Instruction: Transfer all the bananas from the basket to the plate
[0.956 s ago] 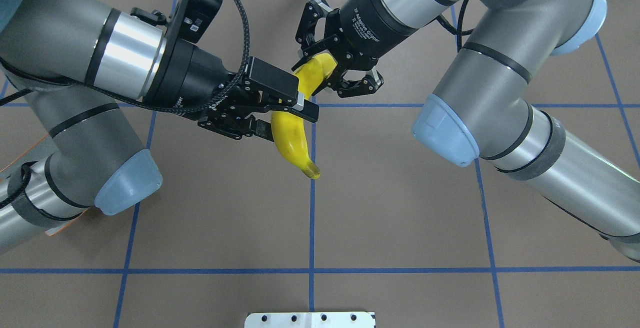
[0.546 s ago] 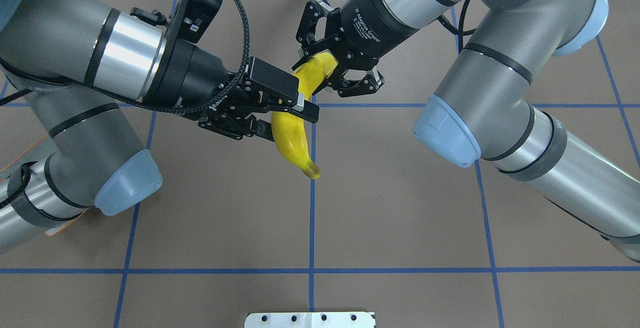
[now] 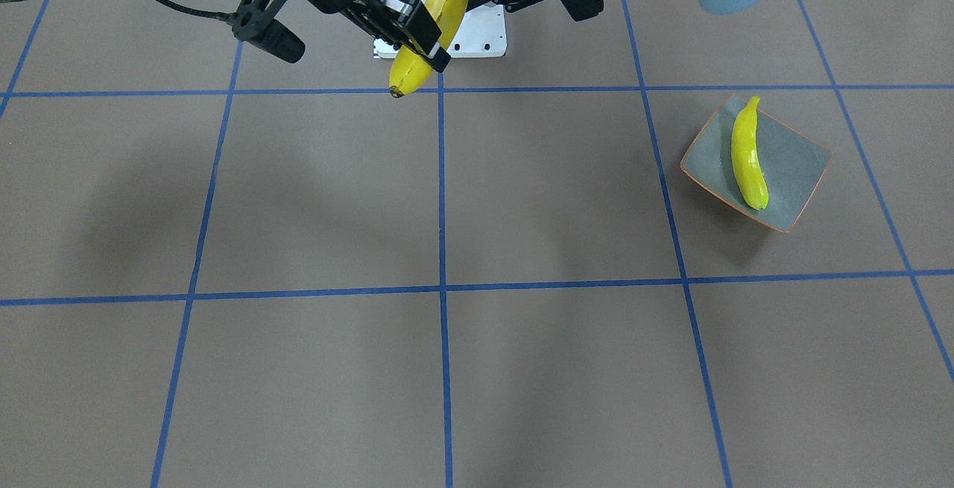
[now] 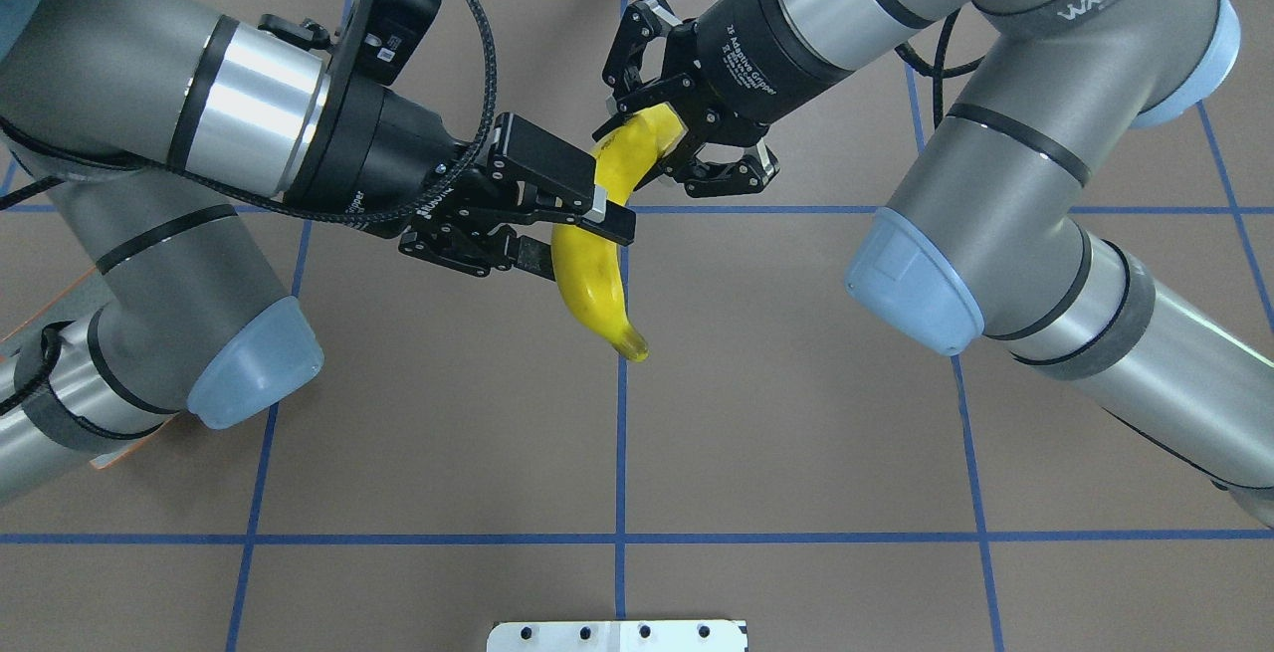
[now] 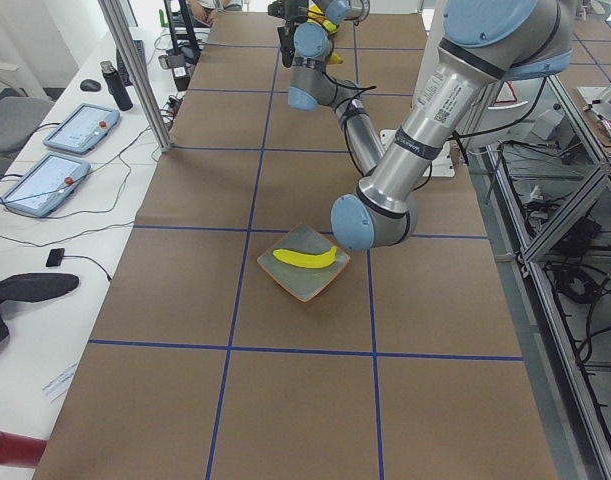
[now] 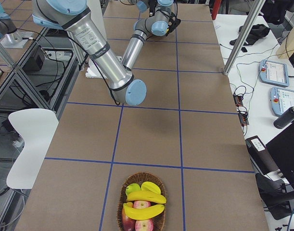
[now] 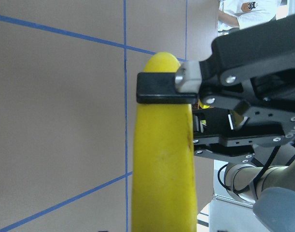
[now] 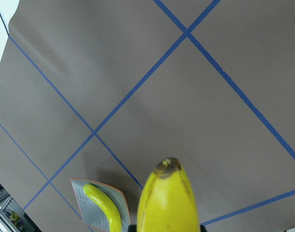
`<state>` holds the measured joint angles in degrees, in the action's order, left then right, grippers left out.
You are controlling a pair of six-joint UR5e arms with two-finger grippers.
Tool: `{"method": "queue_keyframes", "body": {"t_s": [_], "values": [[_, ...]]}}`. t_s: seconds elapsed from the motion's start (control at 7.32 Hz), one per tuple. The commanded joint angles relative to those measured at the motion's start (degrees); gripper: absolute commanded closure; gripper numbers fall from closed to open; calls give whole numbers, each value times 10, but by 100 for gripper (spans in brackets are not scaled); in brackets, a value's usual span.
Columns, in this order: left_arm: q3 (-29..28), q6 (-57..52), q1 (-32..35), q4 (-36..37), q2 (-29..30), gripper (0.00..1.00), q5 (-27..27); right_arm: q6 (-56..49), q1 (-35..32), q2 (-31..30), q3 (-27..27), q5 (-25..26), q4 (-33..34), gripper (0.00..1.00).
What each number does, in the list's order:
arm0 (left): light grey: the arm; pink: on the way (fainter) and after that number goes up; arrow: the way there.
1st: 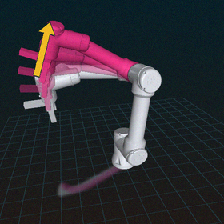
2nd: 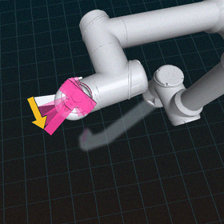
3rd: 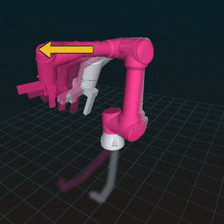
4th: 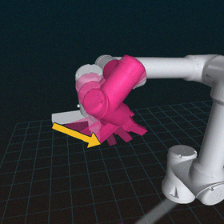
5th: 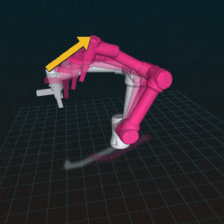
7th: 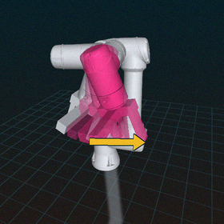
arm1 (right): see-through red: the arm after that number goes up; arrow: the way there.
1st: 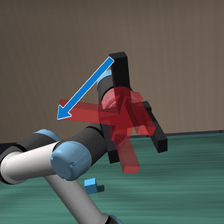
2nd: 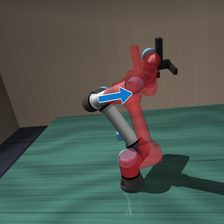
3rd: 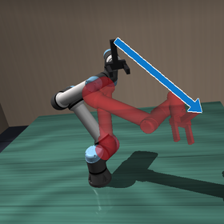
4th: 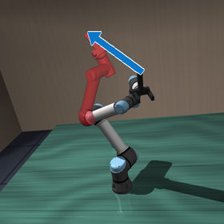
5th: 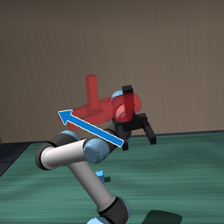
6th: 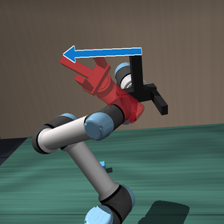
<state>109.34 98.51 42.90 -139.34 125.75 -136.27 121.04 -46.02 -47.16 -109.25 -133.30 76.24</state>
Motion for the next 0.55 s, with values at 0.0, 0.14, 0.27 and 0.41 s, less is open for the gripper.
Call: {"method": "queue_keyframes", "body": {"t_s": [0.0,0.14,0.27,0.41], "values": [[0,1,0,0,0,21,5,2,8,0,-8,9,0,100],[0,6,0,0,0,25,4,2,9,0,-8,11,0,100],[0,8,0,0,0,44,4,2,10,-1,-8,13,0,100],[2,9,0,0,0,82,5,2,10,-1,-9,13,0,100]]}}
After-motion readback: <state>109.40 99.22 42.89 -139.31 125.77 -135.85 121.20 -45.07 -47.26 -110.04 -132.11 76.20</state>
